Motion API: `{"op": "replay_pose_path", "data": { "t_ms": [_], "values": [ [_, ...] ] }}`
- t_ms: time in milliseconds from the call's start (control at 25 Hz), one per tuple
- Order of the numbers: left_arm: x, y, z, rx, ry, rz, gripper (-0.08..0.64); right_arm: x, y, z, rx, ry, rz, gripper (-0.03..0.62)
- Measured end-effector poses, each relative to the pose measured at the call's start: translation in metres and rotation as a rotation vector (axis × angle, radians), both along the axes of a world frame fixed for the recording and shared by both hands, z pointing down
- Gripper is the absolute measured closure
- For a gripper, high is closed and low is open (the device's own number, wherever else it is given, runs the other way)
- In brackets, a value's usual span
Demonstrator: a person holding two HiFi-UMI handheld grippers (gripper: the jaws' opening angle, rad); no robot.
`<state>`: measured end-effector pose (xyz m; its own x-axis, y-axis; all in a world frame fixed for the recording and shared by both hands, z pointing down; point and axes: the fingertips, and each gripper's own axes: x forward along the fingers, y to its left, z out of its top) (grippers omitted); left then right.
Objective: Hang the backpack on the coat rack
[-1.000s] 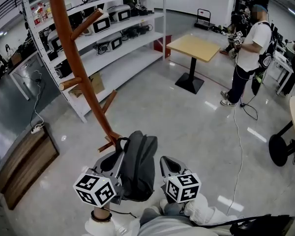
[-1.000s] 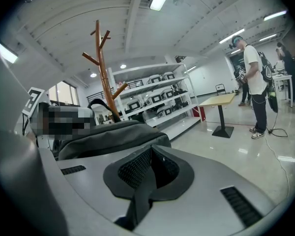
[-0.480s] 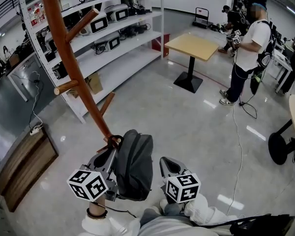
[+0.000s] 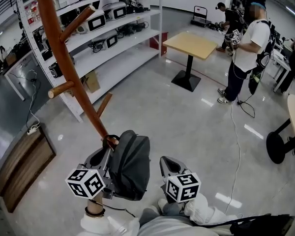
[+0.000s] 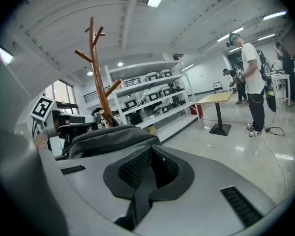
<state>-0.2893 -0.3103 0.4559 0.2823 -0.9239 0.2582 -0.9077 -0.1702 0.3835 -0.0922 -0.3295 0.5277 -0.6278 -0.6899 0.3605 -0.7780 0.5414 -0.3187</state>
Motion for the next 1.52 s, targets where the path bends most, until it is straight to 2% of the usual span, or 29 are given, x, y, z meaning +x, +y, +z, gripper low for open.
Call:
{"op": "replay_pose_path", "data": {
  "t_ms": [280, 520, 680, 960, 1280, 1520],
  "values": [
    [-0.012, -0.007, 0.013, -0.027, -0.043, -0.061, 0.541, 0.001, -0.002, 0.005, -0.011, 0.009, 0.004, 0.58],
    [-0.017, -0.014, 0.035, -0.067, -0.036, -0.096, 0.541, 0.004, -0.006, 0.01, -0.016, 0.016, 0.015, 0.58],
    [-0.021, -0.017, 0.04, -0.066, -0.024, -0.116, 0.54, 0.007, -0.008, 0.012, -0.018, 0.017, 0.02, 0.58],
    [-0.023, -0.018, 0.047, -0.058, -0.07, -0.156, 0.54, 0.009, -0.008, 0.011, -0.022, 0.02, 0.02, 0.58],
    [-0.017, -0.018, 0.054, -0.037, -0.221, -0.242, 0.54, 0.009, -0.004, 0.017, -0.034, 0.024, 0.007, 0.58],
    [-0.02, -0.021, 0.056, -0.074, -0.325, -0.36, 0.523, 0.008, -0.003, 0.016, -0.033, 0.025, 0.002, 0.58]
  ]
}}
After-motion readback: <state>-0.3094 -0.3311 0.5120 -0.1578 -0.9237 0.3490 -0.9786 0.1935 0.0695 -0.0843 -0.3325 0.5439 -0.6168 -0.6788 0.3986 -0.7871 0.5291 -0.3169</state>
